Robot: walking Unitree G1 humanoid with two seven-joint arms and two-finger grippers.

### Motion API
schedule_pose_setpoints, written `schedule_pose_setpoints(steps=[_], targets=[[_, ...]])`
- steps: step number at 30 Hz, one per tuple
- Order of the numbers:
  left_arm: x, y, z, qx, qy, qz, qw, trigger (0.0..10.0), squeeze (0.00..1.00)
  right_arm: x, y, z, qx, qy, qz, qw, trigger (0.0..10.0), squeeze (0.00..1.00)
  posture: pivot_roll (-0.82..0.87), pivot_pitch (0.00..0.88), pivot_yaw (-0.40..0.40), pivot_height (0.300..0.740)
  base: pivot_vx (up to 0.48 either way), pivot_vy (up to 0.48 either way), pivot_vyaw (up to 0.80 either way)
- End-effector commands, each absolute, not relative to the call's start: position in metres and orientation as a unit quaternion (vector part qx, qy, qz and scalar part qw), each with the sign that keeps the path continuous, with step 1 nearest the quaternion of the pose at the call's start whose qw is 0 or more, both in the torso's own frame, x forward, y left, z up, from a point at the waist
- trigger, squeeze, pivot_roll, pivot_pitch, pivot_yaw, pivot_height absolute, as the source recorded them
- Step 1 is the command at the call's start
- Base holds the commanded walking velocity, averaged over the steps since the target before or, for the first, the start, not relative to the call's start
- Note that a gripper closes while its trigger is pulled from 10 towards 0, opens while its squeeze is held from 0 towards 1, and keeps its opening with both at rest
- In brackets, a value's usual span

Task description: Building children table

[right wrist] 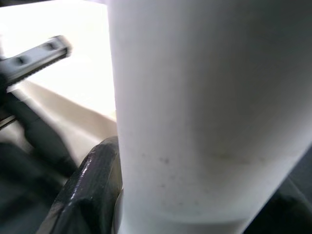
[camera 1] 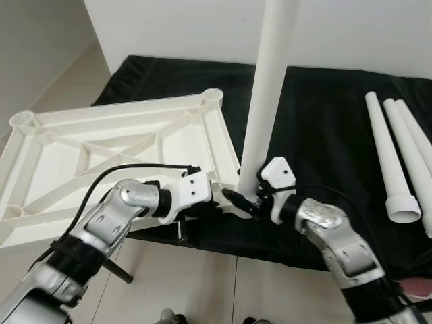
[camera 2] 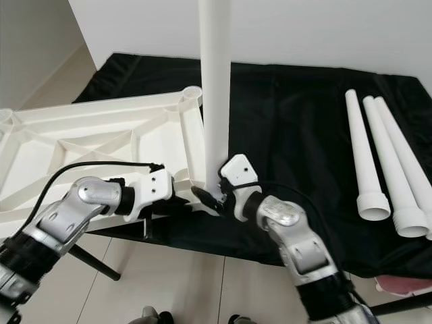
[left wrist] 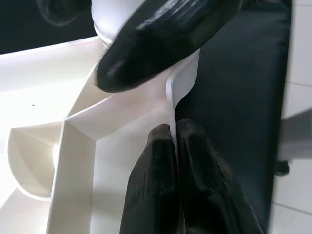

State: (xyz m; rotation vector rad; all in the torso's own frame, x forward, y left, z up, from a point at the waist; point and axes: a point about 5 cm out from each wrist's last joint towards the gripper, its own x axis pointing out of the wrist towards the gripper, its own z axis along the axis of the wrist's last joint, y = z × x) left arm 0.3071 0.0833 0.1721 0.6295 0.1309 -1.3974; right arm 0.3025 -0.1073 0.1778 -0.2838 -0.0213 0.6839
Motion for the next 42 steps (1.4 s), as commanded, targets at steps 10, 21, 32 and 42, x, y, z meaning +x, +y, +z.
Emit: schedule_pose_setpoints(steps=[10, 21, 32, 42], targets=[[0.320, 0.002, 0.201, 0.265, -0.024, -0.664, 0.698, 0.0, 0.00, 0.345, -0.149, 0.140, -0.116, 0.109, -0.036, 0.987, 0.0, 0.00, 0.00, 0.161, 0.072, 0.740, 0.000, 0.000, 0.00], [0.334, -0.017, 0.206, 0.275, -0.021, -0.636, 0.721, 0.0, 0.00, 0.349, -0.133, 0.153, -0.105, 0.065, -0.034, 0.992, 3.6, 0.00, 0.00, 0.161, 0.084, 0.740, 0.000, 0.000, 0.00], [0.331, -0.010, 0.190, 0.280, -0.008, -0.640, 0.715, 0.0, 0.00, 0.336, -0.121, 0.165, -0.102, 0.017, 0.061, 0.993, 10.0, 0.00, 0.01, 0.166, 0.067, 0.740, 0.000, 0.000, 0.00], [0.333, -0.007, 0.185, 0.255, -0.019, -0.621, 0.741, 10.0, 1.00, 0.330, -0.148, 0.181, -0.116, -0.014, 0.034, 0.993, 10.0, 0.00, 0.00, 0.171, 0.064, 0.740, 0.000, 0.000, 0.00]])
